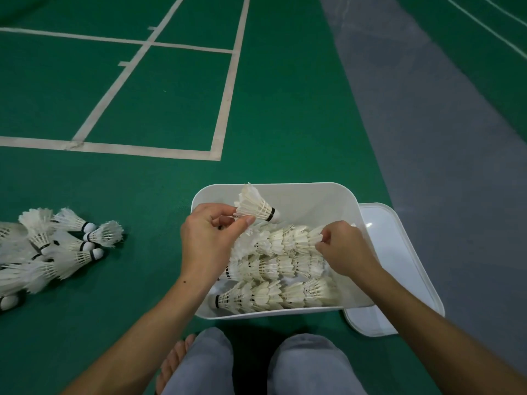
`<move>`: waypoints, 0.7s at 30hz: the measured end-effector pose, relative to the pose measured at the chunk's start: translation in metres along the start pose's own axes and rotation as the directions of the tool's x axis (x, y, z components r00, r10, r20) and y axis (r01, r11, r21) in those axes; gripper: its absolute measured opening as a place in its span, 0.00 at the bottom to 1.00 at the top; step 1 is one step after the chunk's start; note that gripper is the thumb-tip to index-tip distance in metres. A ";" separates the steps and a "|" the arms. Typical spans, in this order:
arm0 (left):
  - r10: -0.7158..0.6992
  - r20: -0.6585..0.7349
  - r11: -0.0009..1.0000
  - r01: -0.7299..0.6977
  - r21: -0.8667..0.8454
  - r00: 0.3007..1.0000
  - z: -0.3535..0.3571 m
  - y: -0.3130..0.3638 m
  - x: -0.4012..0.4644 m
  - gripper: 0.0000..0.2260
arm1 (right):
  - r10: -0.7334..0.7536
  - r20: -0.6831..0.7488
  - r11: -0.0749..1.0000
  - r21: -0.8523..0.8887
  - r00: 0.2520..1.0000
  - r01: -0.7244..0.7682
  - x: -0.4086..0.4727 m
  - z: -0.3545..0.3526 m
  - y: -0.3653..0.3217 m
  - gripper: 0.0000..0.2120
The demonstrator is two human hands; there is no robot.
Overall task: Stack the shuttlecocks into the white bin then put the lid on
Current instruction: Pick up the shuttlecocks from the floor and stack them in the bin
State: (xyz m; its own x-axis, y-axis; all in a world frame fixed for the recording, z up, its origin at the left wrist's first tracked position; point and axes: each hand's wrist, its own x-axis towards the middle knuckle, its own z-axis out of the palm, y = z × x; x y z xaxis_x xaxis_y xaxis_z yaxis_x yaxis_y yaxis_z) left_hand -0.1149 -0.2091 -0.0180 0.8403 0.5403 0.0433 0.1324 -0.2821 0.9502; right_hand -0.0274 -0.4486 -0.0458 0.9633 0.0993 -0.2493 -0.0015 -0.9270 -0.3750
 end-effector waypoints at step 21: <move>0.114 0.221 0.973 -0.153 0.171 0.969 -0.013 0.011 -0.009 0.10 | -0.619 -0.006 0.757 0.261 0.785 0.599 -0.047 -0.066 -0.074 0.25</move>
State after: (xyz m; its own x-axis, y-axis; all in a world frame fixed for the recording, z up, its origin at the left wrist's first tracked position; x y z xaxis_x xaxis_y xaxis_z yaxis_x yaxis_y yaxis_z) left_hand -0.1279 -0.2073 -0.0036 0.9453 0.3158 0.0816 0.0898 -0.4926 0.8656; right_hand -0.0553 -0.4082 0.0527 0.7587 0.6500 0.0420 0.5061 -0.5477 -0.6663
